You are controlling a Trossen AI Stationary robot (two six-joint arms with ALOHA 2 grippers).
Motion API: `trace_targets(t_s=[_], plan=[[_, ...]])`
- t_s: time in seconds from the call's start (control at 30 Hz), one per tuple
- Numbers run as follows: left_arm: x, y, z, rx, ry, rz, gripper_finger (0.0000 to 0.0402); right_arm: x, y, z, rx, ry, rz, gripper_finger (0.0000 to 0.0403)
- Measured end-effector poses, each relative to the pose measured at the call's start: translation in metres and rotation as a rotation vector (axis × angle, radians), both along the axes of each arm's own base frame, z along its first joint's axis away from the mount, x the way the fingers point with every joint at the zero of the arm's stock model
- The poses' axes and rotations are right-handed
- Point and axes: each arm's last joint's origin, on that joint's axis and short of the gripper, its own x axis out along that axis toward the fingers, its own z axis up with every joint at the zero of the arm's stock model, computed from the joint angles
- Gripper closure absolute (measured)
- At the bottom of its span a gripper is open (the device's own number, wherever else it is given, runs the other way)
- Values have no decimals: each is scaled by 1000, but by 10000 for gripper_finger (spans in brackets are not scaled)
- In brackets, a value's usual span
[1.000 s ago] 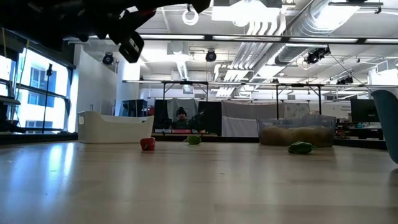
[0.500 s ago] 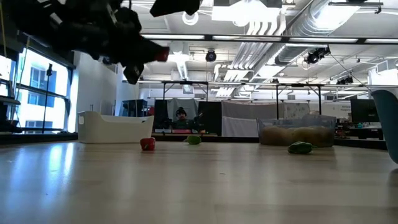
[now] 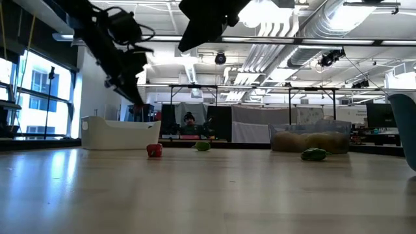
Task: Sort produce into baskets
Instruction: Put the red chili pepper into the white bin, then put the green chili pepper into the white bin
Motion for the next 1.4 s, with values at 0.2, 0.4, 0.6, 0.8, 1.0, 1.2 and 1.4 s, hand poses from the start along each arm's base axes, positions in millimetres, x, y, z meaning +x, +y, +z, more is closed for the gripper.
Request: trace_targets(t_s=[0.2, 0.4, 0.6, 0.8, 1.0, 1.2, 1.4], plan=[[-18, 37, -21, -106, 40, 87, 386, 3, -7, -1, 53, 6, 17, 393], [-18, 56, -44, -137, 90, 101, 378, 6, -14, -2, 113, 1, 22, 392], [-14, 56, -48, -120, 119, 54, 323, 7, -18, -2, 157, -13, 12, 392], [-15, 55, -42, -102, 101, 60, 254, 7, -17, -3, 174, -14, 19, 392], [-15, 23, -18, -101, 114, -36, 241, 7, -17, -4, 194, -5, 28, 392], [-5, -49, 17, -76, 16, -257, 288, 13, -15, -11, 204, -27, 31, 394], [-6, -118, 34, -111, -70, -521, 341, 34, -7, -44, 280, -65, 107, 401]])
